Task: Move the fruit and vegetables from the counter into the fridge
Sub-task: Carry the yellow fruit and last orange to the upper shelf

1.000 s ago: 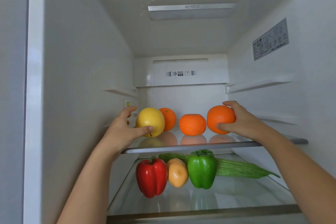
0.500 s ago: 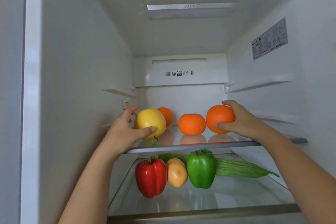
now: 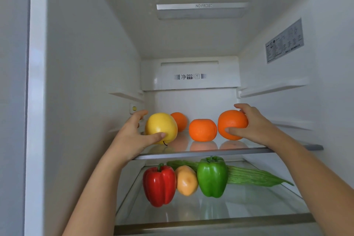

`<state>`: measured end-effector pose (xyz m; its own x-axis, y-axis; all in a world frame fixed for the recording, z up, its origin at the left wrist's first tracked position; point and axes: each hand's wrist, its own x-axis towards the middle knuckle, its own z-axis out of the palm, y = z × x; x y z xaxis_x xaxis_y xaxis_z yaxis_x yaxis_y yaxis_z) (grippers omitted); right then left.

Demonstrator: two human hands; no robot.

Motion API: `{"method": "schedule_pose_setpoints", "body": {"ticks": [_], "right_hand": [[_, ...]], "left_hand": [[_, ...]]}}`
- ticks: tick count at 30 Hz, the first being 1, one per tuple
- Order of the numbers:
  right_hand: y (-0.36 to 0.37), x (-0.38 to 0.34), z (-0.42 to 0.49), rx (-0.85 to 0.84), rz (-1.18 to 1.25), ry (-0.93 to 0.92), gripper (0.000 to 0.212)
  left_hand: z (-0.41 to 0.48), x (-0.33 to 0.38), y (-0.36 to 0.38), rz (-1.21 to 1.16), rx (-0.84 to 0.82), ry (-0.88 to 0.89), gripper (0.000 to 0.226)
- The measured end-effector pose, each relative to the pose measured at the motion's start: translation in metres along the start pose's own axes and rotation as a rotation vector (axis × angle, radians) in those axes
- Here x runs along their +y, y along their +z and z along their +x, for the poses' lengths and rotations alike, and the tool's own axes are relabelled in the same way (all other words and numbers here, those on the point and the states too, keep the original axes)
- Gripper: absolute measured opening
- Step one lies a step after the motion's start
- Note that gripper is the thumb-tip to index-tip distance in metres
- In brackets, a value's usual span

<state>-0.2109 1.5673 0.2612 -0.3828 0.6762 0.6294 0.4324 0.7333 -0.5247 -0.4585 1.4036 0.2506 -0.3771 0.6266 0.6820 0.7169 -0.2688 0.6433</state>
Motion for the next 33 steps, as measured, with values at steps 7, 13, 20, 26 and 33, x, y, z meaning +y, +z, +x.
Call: {"method": "schedule_pose_setpoints", "body": {"ticks": [7,13,20,26,33], "right_hand": [[-0.002,-0.013,-0.01,0.168,-0.14,-0.147,0.068],[0.009,-0.04,-0.034,0.282,-0.207,-0.233,0.055],[0.037,-0.072,-0.082,0.418,-0.328,-0.364,0.043],[0.055,-0.091,-0.137,0.388,-0.419,-0.322,0.045],[0.083,-0.094,-0.206,0.326,-0.465,-0.218,0.045]], "left_hand": [[-0.009,0.009,0.003,0.186,0.111,0.09,0.074],[-0.031,0.015,0.008,0.391,0.174,0.183,0.07],[-0.085,0.018,0.013,0.557,0.231,0.353,0.051],[-0.135,0.014,0.01,0.623,0.177,0.406,0.048],[-0.186,-0.002,0.002,0.586,0.158,0.429,0.045]]}}
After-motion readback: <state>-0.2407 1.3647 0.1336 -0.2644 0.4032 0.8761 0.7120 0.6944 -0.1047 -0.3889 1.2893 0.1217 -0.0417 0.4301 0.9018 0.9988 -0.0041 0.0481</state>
